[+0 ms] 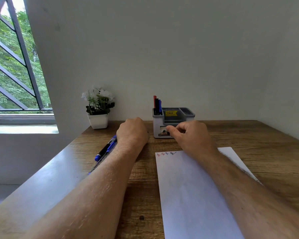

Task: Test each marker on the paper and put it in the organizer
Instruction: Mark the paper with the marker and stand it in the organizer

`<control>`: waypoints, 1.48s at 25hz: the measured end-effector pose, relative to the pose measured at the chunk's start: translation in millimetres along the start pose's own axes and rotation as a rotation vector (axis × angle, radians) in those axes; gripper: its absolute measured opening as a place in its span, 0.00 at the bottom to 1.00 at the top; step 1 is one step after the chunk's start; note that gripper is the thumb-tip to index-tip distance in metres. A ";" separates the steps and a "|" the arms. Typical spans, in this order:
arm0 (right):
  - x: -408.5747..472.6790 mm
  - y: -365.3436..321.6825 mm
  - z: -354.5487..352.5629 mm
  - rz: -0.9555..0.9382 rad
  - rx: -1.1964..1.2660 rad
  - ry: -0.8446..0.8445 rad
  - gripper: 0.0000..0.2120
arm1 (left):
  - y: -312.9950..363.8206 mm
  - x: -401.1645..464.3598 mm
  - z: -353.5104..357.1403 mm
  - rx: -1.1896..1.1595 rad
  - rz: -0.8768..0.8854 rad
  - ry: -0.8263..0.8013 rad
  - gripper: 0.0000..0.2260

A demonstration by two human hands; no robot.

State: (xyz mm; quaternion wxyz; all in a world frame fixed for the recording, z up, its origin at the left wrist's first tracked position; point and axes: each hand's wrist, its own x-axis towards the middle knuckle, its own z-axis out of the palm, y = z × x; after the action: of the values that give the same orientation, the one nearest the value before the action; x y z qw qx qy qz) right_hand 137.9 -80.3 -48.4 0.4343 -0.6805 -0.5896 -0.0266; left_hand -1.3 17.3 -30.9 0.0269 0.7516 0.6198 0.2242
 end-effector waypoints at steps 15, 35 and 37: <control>-2.4 -7.0 -7.4 0.002 0.239 0.004 0.20 | 28.3 -20.3 -28.0 -1.275 0.031 -0.191 0.11; -0.7 -6.7 -9.1 0.001 0.300 0.061 0.11 | 30.1 -19.8 -18.5 -1.531 0.178 -0.187 0.07; -0.3 -5.1 -6.6 0.012 0.303 0.056 0.12 | 29.8 -19.9 -19.2 -1.522 0.190 -0.204 0.08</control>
State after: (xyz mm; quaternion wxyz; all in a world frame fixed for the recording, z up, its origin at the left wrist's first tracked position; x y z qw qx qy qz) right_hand 136.7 -85.0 -41.6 0.5482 -0.6098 -0.5705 0.0464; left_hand 16.3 -12.9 -10.2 0.5735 0.5930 0.2222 0.5196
